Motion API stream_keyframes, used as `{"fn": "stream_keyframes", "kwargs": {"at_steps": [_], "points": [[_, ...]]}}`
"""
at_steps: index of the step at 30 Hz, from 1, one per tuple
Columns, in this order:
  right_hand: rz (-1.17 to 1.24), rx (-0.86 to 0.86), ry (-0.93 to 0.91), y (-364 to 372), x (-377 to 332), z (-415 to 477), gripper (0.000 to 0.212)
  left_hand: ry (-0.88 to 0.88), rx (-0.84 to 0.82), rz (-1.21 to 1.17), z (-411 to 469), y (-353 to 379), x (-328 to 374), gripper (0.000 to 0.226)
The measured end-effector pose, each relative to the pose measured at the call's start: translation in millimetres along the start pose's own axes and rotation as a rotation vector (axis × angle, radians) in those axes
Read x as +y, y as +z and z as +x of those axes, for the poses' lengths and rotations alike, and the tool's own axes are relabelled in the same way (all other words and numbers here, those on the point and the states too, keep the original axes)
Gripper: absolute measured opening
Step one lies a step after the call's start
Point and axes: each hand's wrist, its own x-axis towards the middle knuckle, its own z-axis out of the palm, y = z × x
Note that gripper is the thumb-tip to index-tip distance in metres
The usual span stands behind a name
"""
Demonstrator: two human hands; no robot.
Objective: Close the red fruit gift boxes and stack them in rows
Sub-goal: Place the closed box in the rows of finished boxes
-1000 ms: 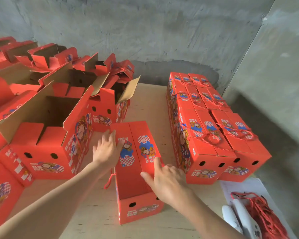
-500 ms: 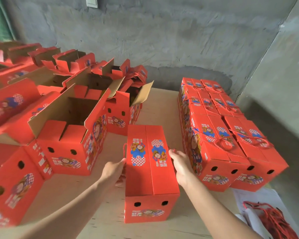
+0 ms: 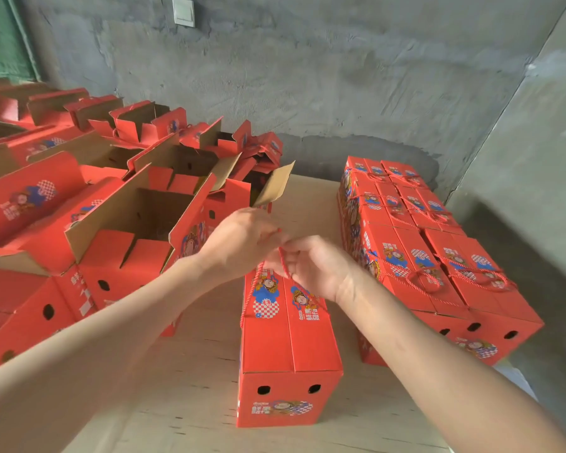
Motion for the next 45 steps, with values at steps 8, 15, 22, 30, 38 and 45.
{"fn": "stream_keyframes", "kwargs": {"at_steps": [8,15,22,30,38,45], "points": [[0.129,0.158,0.110,-3,-34,-4,0.021,-0.423,-0.017,-0.075,-56,45,-49,0.021],[-0.105,0.242,-0.058,5,-67,-8,0.025,-0.323,-0.087,-0.185,-68,56,-49,0.030],[-0.147,0.302,-0.317,4,-114,-13,0.023,-0.212,0.186,-0.363,-34,36,-30,0.021],[-0.201,0.485,-0.195,-22,-113,24,0.031,-0.262,0.016,-0.469,-20,63,-42,0.032],[-0.484,0.693,-0.178,-40,-72,37,0.026,-0.223,-0.306,-0.308,-29,111,-64,0.065],[-1.251,0.759,-0.169,-49,8,12,0.025,-0.262,-0.304,-0.344,-28,124,-75,0.039]]}}
